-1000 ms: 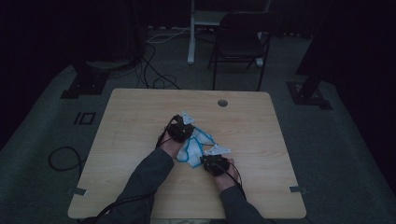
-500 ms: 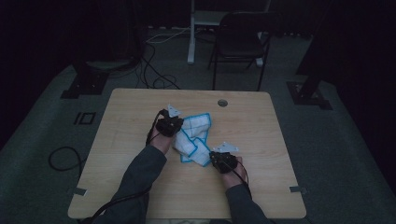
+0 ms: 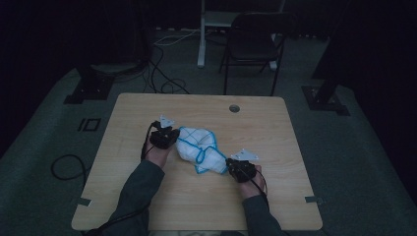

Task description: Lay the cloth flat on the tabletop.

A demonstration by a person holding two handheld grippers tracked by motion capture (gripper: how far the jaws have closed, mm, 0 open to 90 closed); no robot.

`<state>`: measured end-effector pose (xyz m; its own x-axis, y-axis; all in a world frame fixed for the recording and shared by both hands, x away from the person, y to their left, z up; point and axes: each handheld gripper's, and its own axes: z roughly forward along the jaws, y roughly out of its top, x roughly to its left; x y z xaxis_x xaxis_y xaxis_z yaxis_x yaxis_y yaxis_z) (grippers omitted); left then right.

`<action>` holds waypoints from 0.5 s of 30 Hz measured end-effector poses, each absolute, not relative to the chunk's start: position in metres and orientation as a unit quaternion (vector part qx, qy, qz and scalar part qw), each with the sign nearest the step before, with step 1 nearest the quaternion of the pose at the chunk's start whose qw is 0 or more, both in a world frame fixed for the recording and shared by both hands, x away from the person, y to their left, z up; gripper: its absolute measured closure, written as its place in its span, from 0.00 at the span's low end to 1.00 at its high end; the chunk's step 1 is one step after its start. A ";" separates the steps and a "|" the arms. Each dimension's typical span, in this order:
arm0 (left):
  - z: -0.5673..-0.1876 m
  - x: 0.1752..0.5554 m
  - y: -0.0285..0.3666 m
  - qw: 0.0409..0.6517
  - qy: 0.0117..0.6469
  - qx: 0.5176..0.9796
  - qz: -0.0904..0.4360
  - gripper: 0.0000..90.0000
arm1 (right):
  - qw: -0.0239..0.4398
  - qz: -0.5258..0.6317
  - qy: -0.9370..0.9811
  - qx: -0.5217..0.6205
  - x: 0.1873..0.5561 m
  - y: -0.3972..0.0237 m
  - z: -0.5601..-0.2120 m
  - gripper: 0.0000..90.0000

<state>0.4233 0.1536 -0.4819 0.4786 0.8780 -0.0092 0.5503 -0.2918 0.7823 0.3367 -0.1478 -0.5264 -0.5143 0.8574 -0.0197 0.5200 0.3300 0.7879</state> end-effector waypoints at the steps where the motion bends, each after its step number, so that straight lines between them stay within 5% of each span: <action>1: -0.484 0.422 0.157 0.375 0.465 0.772 0.217 0.95 | 0.224 0.377 0.784 0.439 0.336 -0.149 -0.526 0.95; 15: -0.517 0.387 0.197 0.377 0.509 0.751 0.187 0.92 | 0.227 0.383 0.779 0.440 0.319 -0.158 -0.522 0.95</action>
